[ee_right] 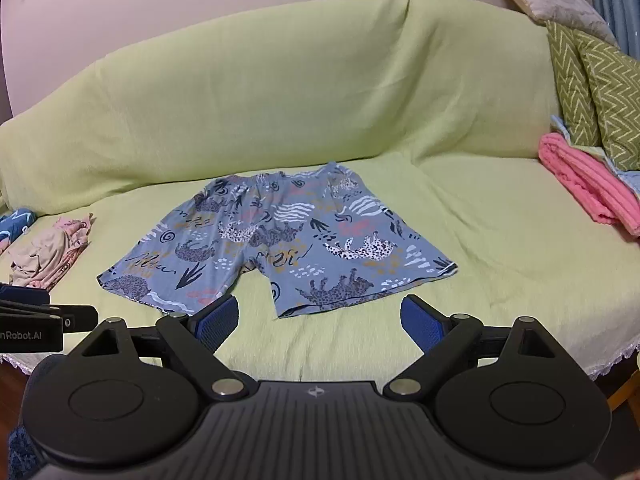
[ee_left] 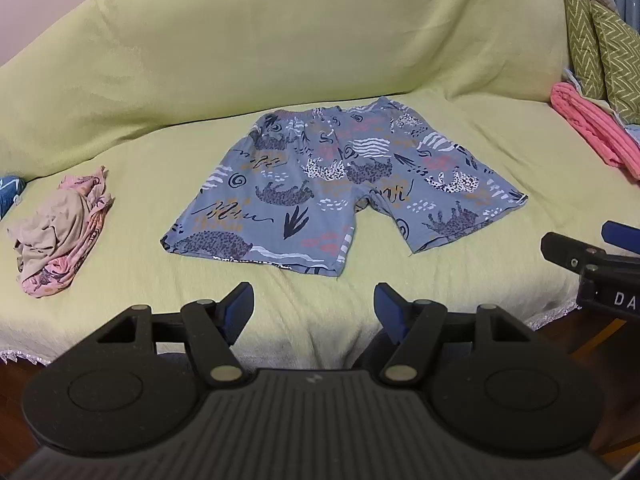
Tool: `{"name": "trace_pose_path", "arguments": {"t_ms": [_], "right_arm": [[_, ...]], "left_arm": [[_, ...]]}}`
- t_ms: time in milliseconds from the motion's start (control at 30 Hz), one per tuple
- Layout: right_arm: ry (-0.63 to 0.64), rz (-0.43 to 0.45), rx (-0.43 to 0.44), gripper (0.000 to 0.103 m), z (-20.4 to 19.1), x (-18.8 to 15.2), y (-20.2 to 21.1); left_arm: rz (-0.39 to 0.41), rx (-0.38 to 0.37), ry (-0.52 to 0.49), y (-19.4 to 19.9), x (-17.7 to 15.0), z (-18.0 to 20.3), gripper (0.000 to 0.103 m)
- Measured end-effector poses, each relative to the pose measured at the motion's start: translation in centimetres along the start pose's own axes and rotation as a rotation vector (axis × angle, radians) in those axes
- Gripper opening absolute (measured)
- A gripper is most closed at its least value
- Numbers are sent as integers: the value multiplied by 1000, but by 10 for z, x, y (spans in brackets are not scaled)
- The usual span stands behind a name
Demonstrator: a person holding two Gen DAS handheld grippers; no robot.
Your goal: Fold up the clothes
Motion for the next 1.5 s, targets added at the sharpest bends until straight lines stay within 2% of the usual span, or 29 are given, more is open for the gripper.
{"name": "trace_pose_path", "arguments": {"t_ms": [400, 800, 900, 967, 1067, 1133, 1267, 1400, 1500], "right_arm": [[10, -37, 8, 92, -1, 7, -26], [48, -121, 7, 93, -10, 11, -79], [59, -137, 7, 93, -15, 12, -95], [57, -134, 8, 94, -18, 12, -106], [44, -110, 22, 95, -25, 9, -125], [37, -98, 28, 95, -29, 5, -146], [21, -68, 7, 95, -34, 10, -190], [-41, -161, -41, 95, -30, 27, -213], [-87, -231, -77, 95, -28, 39, -230]], "left_arm": [[-59, 3, 17, -26, -1, -5, 64], [-133, 4, 60, -74, -3, -23, 65], [-132, -3, 67, -89, -2, -33, 66], [-116, -24, 75, -100, 1, -41, 70], [-79, -61, 87, -127, 7, -57, 70], [-64, -103, 91, -154, 14, -70, 70], [-41, -123, -4, -210, 37, -88, 69], [-58, -177, -87, -250, 73, -96, 68], [-143, -219, -124, -257, 102, -100, 66]]}}
Point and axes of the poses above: each gripper's, at about its wrist camera, not at the fingertips, and y roughly against the way its jaws point, z to its right, x to its top, the point moved 7 cm from there along -y, roughly the way its jaws point, and after that the axes turned 5 degrees about x, right-handed, at the moved point
